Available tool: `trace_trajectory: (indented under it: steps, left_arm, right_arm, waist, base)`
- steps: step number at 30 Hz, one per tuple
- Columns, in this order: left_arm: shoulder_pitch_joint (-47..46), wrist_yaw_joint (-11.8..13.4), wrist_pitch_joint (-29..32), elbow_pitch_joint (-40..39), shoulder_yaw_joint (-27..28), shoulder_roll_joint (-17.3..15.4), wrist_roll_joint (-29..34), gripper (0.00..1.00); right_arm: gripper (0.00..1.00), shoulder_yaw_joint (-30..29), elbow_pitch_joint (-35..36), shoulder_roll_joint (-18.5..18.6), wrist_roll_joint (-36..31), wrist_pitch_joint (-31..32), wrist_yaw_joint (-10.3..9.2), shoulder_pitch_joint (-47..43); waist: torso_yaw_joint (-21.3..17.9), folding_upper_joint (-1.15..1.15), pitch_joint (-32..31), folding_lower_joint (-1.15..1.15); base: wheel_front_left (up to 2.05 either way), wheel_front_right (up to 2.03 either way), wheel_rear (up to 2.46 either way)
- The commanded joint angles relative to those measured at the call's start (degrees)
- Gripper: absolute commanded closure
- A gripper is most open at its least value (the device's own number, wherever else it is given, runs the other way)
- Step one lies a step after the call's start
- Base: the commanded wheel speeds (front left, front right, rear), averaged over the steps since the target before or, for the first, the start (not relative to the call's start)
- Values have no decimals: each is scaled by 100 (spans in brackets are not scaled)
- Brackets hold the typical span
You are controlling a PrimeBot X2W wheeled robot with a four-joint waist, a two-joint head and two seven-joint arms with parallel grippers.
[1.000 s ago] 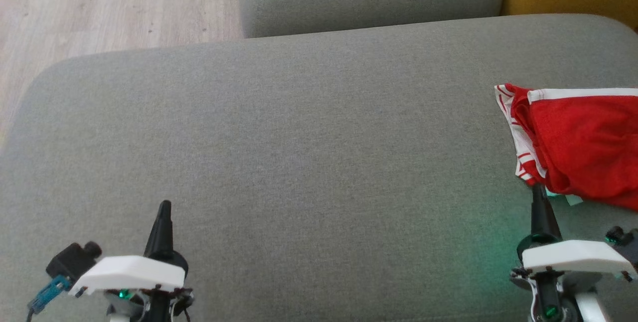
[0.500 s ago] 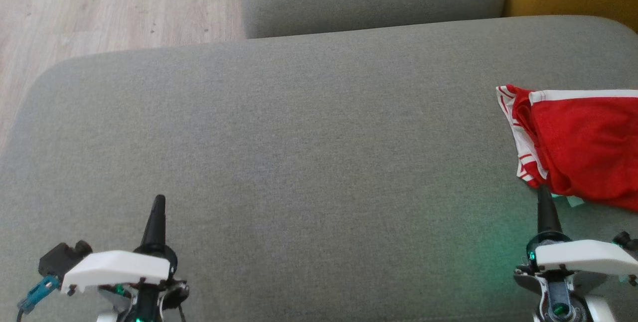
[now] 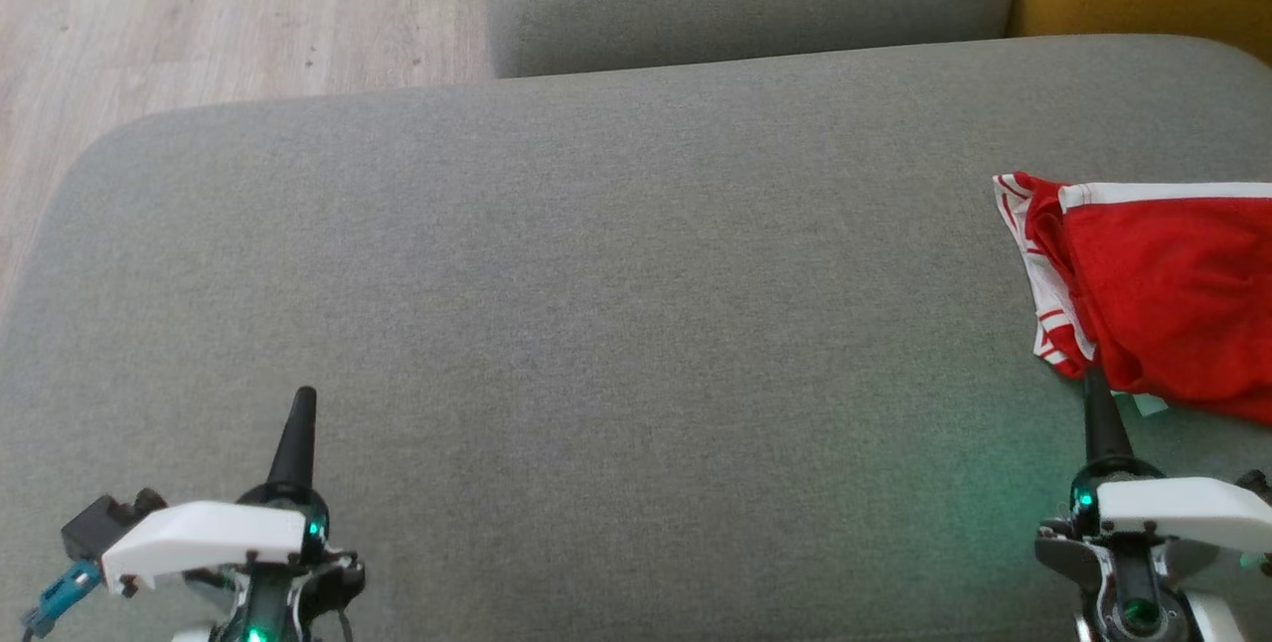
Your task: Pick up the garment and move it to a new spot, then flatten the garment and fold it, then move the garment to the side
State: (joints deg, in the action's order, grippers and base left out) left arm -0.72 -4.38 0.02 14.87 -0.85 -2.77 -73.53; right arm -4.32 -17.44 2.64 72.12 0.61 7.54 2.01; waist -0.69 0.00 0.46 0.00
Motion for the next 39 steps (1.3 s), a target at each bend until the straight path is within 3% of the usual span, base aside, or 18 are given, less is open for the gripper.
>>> trace_trajectory:
  steps: [1,31,39]
  left_arm:
    - [-364,-73,48,-166,213,-87,-147,100]
    - [-534,-305,548,-87,619,-89,-1905,100]
    - [-539,-311,569,-85,640,-82,-1944,100]
  right_arm:
    - [100,54,233,66,161,47,-4,336]
    - [100,-162,342,64,1998,533,-5,410]
    - [100,-173,344,60,2043,550,-5,413]
  waist:
    - [3,0,-1,0]
    - [67,0,-27,0]
    - [69,0,-28,0]
  base:
    - [0,0,0]
    - [0,0,0]
    - [0,0,0]
